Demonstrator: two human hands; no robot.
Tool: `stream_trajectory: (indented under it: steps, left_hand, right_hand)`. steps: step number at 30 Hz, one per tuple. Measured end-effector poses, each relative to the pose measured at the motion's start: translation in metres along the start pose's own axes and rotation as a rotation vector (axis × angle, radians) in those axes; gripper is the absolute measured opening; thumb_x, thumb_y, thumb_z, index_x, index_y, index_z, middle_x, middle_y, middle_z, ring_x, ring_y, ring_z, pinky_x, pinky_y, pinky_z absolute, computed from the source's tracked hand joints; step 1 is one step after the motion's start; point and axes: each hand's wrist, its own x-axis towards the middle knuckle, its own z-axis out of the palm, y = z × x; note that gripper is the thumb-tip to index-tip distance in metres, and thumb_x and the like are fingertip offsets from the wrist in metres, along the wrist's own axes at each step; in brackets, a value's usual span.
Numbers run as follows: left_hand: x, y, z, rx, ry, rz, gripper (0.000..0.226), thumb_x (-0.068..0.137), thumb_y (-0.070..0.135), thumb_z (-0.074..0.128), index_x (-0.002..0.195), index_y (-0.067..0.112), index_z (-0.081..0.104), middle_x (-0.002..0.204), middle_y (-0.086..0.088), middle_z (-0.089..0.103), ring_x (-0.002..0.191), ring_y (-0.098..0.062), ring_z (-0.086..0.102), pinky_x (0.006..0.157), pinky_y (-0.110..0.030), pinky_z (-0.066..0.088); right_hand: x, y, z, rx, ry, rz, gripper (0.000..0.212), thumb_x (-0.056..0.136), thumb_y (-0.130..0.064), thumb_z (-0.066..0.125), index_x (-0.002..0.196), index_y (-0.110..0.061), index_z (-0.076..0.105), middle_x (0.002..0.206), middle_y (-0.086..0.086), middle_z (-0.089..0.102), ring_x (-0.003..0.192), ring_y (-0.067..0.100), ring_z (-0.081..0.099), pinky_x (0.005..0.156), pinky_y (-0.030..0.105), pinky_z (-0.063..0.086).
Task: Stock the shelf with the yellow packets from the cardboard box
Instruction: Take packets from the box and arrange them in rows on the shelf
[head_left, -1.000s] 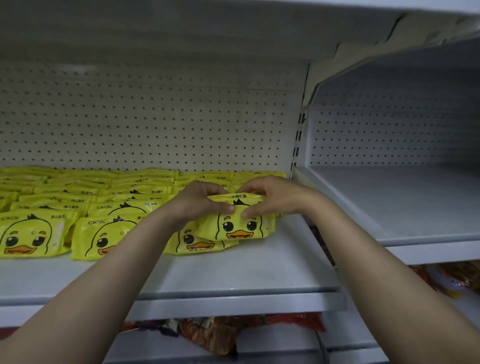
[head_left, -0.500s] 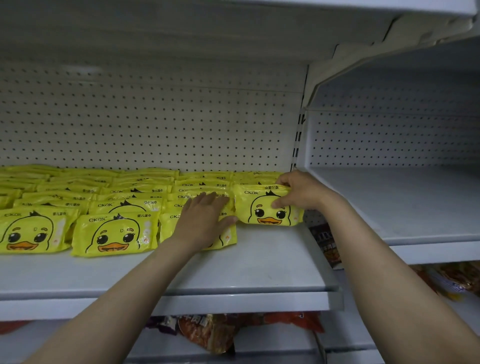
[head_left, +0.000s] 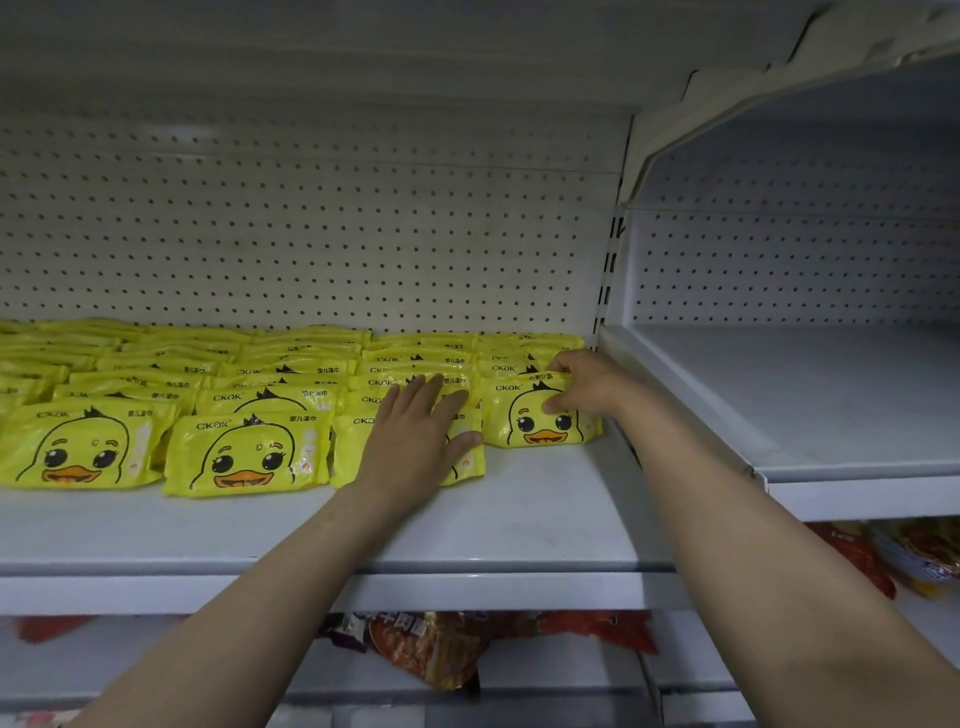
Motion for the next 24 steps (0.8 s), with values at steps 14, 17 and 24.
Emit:
stream_trajectory:
  steps: [14, 17, 24]
  left_hand:
    - [0.000, -0.004, 0.005, 0.012, 0.052, 0.033, 0.080, 0.091, 0.073, 0.013, 0.131, 0.021, 0.059, 0.140, -0.015, 0.053, 0.131, -0.038, 0.047, 0.109, -0.053, 0.034]
    - [0.001, -0.004, 0.007, 0.008, 0.058, 0.036, 0.080, 0.091, 0.073, 0.013, 0.131, 0.020, 0.059, 0.139, -0.015, 0.053, 0.130, -0.038, 0.047, 0.109, -0.054, 0.036]
    - [0.000, -0.003, 0.005, 0.007, 0.035, 0.021, 0.076, 0.089, 0.071, 0.020, 0.134, 0.021, 0.055, 0.144, -0.014, 0.049, 0.136, -0.036, 0.041, 0.113, -0.053, 0.030]
  right_hand:
    - [0.000, -0.001, 0.010, -0.021, 0.120, 0.009, 0.061, 0.076, -0.027, 0.082, 0.131, -0.019, 0.057, 0.131, 0.003, 0.059, 0.117, 0.021, 0.056, 0.092, 0.031, 0.048]
    - [-0.001, -0.001, 0.011, -0.039, 0.137, 0.010, 0.061, 0.077, -0.028, 0.081, 0.132, -0.018, 0.056, 0.131, 0.004, 0.058, 0.118, 0.022, 0.056, 0.093, 0.032, 0.048]
    - [-0.001, -0.004, 0.012, -0.108, 0.127, 0.001, 0.061, 0.079, -0.028, 0.078, 0.134, -0.016, 0.055, 0.133, 0.007, 0.057, 0.120, 0.025, 0.054, 0.094, 0.034, 0.048]
